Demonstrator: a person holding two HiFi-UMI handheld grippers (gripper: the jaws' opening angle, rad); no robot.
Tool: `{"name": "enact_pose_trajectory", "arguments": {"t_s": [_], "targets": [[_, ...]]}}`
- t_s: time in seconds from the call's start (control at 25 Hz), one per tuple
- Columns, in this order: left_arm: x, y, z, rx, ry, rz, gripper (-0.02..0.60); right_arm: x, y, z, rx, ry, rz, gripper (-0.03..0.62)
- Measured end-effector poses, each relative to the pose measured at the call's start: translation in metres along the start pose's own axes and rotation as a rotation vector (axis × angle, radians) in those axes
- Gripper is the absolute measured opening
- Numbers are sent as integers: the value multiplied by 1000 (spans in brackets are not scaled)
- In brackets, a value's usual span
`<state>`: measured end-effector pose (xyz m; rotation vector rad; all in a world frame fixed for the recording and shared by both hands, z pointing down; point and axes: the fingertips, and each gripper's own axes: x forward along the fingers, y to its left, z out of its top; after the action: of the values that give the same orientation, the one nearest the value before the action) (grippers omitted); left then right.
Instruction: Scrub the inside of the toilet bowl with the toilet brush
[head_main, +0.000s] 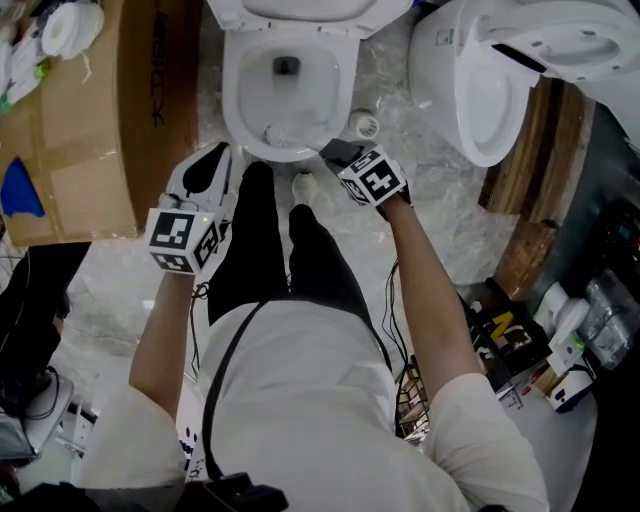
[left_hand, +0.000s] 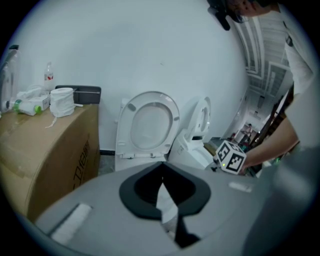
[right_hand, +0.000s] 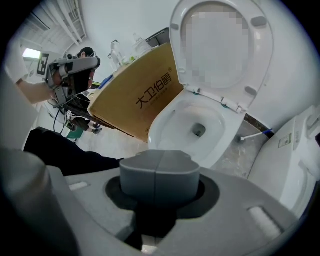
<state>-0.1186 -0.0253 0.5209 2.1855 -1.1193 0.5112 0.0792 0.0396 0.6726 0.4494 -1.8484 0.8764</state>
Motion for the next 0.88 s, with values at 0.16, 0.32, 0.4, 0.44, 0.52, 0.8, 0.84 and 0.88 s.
{"name": "enact_pose_trajectory", "arguments": {"t_s": [0.16,0.32,0.4,0.44,0.52,0.8,0.84,0.88], "targets": [[2,-3,0,8,6,-15,-11,-10,-11,-12,-4,35,-11,147],[3,-2,1,13,9,-21,-12,-20,-24,-12,6,19,-30,146],[2,0,1,14,10,-20,-12,-28,-30,-8,51,-23,-32,146],[2,2,1,13,11,-18,-12,-31,-34,-6,81,-45,-36,146],[1,6,0,12,15,-15,-12,-34,-46,-4,127,-74,-68,146],[3,13,-6,5,32,-8,-12,-19,-81,-3,201,-87,-211,146],[4,14,-6,4,34,-7,-12,-14,-84,-1,215,-94,-228,146],[4,15,-7,3,36,-6,-12,-10,-86,2,238,-105,-242,146]]}}
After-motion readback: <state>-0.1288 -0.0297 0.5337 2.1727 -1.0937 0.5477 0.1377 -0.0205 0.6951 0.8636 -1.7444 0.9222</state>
